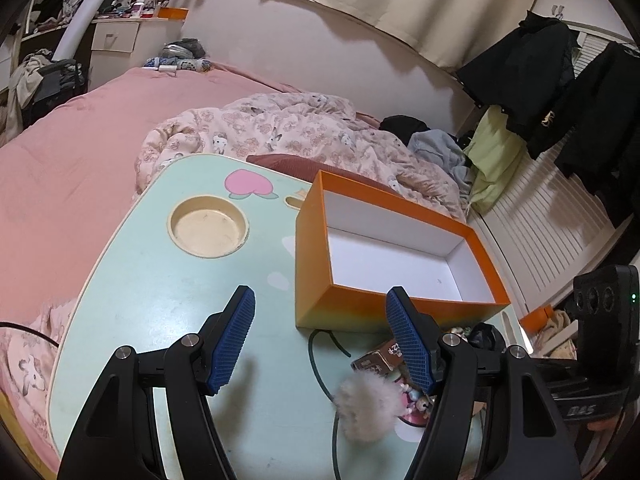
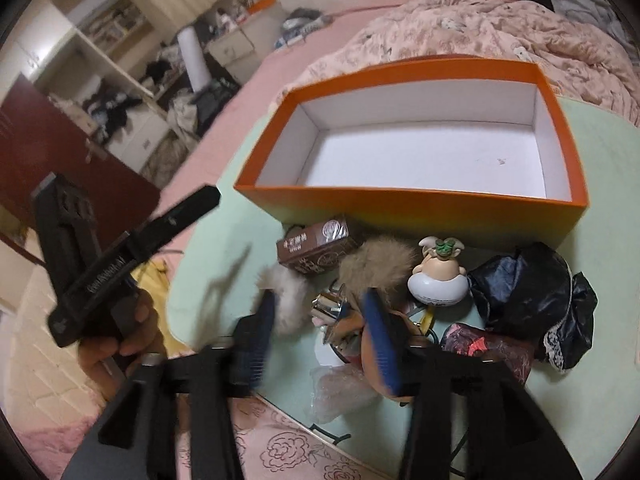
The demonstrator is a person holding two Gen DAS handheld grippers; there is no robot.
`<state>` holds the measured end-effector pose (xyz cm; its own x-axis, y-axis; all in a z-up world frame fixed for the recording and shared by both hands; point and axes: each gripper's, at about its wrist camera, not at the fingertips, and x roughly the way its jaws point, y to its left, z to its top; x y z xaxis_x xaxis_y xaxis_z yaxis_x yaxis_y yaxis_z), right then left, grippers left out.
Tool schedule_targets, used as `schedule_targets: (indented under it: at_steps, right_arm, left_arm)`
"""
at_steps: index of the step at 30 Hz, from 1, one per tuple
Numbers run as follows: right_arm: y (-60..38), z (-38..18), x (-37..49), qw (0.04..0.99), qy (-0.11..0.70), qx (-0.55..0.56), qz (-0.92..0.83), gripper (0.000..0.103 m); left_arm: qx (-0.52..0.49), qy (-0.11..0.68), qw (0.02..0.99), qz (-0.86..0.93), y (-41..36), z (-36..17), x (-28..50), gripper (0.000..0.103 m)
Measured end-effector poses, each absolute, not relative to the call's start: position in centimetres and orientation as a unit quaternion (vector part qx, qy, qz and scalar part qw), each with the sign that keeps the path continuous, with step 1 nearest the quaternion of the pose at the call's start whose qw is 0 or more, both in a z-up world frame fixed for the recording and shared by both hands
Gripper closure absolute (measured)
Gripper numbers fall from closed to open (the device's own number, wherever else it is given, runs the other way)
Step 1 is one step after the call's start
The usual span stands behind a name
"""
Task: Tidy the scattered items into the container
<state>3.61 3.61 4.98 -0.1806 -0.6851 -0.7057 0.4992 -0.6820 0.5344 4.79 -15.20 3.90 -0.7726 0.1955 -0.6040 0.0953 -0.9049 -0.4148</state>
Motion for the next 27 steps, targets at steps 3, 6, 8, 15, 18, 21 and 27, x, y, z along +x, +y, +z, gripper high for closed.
schedule_targets:
  at_steps: [3,6,8,15,18,21,27]
  right_arm:
    - [4.7,5.5,4.3,0.378,-0.102,0.487,-0.781,0.048]
    - [5.4,6.0,5.3,0.331,-0.077,0.46,-0.821,0.048]
    - [5.9,6.0,6.2,0.302,-0.066,0.444,-0.841,0.048]
    - [7.3,4.9,8.8,0.259,-0.079,0.427,-0.863,0.048]
    - [7.3,5.1,9.2,0.241,-0.06,0.42,-0.873,0.048]
    - [7.1,5.5,9.7,0.223,-0.032,0.41,-0.884,0.048]
    - [6.6,5.5,10.3,0.201,0.003,0.4,-0.894,0.048]
  left_arm:
    - [-0.337,-0.208,0.031,0.918,-14.5,4.3,4.5,0.035]
    - [-0.334,-0.193,0.041,0.922,-13.6,5.1,4.2,0.035]
    - [-0.332,-0.171,0.051,0.926,-12.5,6.1,3.8,0.035]
    - [-0.426,-0.014,0.133,0.895,-4.1,8.5,-2.5,0.035]
    - [-0.516,-0.013,0.154,0.843,-1.2,7.1,-7.2,0.035]
    - [-0.562,-0.041,0.152,0.812,0.1,5.7,-10.2,0.035]
    - [-0.566,-0.014,0.107,0.817,1.6,4.3,-11.1,0.035]
